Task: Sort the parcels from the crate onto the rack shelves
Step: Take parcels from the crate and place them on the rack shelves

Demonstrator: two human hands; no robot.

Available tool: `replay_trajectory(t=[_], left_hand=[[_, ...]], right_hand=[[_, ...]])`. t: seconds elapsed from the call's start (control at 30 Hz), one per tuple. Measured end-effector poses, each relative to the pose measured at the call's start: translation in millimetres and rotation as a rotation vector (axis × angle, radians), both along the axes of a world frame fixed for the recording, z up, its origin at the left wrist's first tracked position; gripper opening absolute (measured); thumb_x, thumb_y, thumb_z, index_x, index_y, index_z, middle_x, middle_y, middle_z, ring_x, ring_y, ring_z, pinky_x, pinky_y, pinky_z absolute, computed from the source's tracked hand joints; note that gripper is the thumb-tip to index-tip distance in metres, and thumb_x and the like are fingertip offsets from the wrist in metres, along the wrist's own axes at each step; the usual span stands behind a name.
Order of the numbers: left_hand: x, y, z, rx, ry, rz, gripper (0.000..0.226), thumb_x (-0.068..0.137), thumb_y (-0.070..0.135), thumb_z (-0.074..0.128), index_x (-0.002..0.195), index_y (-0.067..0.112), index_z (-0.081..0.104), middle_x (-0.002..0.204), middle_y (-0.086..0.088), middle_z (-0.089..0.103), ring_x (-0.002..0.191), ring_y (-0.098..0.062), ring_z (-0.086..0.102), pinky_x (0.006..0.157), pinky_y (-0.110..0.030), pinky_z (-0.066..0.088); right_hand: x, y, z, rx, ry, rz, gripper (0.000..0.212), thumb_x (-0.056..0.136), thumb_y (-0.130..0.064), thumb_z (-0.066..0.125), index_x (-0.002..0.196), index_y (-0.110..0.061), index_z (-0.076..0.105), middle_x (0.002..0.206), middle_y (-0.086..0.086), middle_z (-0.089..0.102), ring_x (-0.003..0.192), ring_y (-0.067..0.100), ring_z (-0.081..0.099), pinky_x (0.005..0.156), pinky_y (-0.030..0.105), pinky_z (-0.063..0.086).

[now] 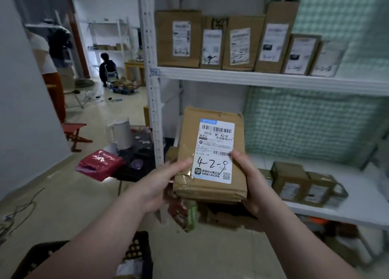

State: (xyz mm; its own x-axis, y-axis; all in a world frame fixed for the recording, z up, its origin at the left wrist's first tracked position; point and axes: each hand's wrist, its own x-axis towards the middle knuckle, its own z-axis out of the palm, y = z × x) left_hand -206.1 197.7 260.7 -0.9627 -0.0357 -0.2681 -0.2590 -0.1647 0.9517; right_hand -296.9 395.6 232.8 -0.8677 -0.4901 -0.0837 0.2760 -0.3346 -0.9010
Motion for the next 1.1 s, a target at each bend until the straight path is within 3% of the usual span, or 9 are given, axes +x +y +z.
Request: replay_trajectory(t=[0.23,0.4,0.53,0.7,0.8,0.87,1.0,1.1], left_hand=[[-110.6,141.2,28.8,-0.046,0.16,-0.057,0.07,0.058,0.057,0.069,0.122,0.029,0.059,0.101,0.002,0.074,0.091,-0.019,0.068,0.073,-0.034,0.05],[-173.4,222.1,49.5,0.011,0.295,-0.087,0.072,0.065,0.047,0.078,0.13,0.032,0.051,0.104,0.002,0.073,0.096,-0.02,0.07,0.095,-0.045,0.049],[-217.3,268.3,68.0,-0.094,0.354,-0.073,0.099,0.047,0.069,0.073,0.136,0.038,0.042,0.118,0.003,0.067,0.104,-0.022,0.065,0.085,-0.042,0.051],[-270.9,300.0,98.9,-0.226,0.434,-0.061,0.099,0.045,0.076,0.068,0.132,0.036,0.042,0.122,0.004,0.063,0.107,-0.021,0.062,0.092,-0.048,0.05],[-308.2,315.2,121.7,-0.279,0.529,-0.013,0.094,0.046,0.075,0.064,0.126,0.031,0.043,0.122,0.006,0.061,0.105,-0.019,0.063,0.088,-0.047,0.053],[-334.7,324.8,136.1,-0.338,0.619,0.028,0.088,0.052,0.074,0.065,0.124,0.029,0.046,0.122,0.008,0.061,0.109,-0.016,0.06,0.094,-0.047,0.05],[-387.9,345.7,162.6,-0.435,0.776,0.026,0.058,0.071,0.063,0.063,0.116,0.028,0.053,0.119,0.01,0.061,0.109,-0.011,0.058,0.097,-0.039,0.047],[-428.9,365.8,177.9,-0.576,0.836,0.031,0.051,0.084,0.057,0.058,0.12,0.021,0.054,0.125,0.004,0.053,0.112,-0.011,0.05,0.092,-0.028,0.04]], right_hand=[[-83.3,143.8,52.3,0.075,0.089,-0.194,0.103,0.056,-0.057,0.084,0.14,-0.014,0.043,0.124,0.016,0.066,0.112,0.034,0.065,0.092,0.047,0.053],[-122.7,226.9,90.5,0.144,0.187,-0.213,0.063,0.082,-0.048,0.058,0.133,-0.011,0.054,0.117,0.015,0.07,0.107,0.031,0.067,0.082,0.038,0.06],[-155.7,274.2,107.8,0.307,0.25,-0.223,0.065,0.079,-0.061,0.051,0.13,-0.02,0.055,0.107,0.005,0.074,0.085,0.019,0.073,0.065,0.029,0.056],[-201.6,300.6,123.3,0.364,0.301,-0.281,0.069,0.076,-0.073,0.046,0.131,-0.032,0.053,0.109,-0.005,0.074,0.096,0.021,0.071,0.078,0.041,0.054],[-231.5,305.8,142.4,0.317,0.369,-0.386,0.05,0.09,-0.064,0.042,0.128,-0.034,0.056,0.106,-0.008,0.075,0.09,0.016,0.073,0.079,0.04,0.056],[-256.6,309.4,155.8,0.283,0.449,-0.465,0.046,0.093,-0.059,0.045,0.13,-0.033,0.055,0.111,-0.007,0.073,0.095,0.015,0.072,0.077,0.038,0.056],[-306.9,322.2,182.3,0.134,0.578,-0.639,0.033,0.095,-0.044,0.055,0.121,-0.025,0.059,0.112,-0.002,0.073,0.102,0.019,0.071,0.088,0.04,0.054],[-345.4,341.2,197.9,0.12,0.632,-0.787,0.06,0.078,-0.058,0.067,0.126,-0.022,0.059,0.116,0.0,0.072,0.106,0.021,0.069,0.097,0.045,0.051]])
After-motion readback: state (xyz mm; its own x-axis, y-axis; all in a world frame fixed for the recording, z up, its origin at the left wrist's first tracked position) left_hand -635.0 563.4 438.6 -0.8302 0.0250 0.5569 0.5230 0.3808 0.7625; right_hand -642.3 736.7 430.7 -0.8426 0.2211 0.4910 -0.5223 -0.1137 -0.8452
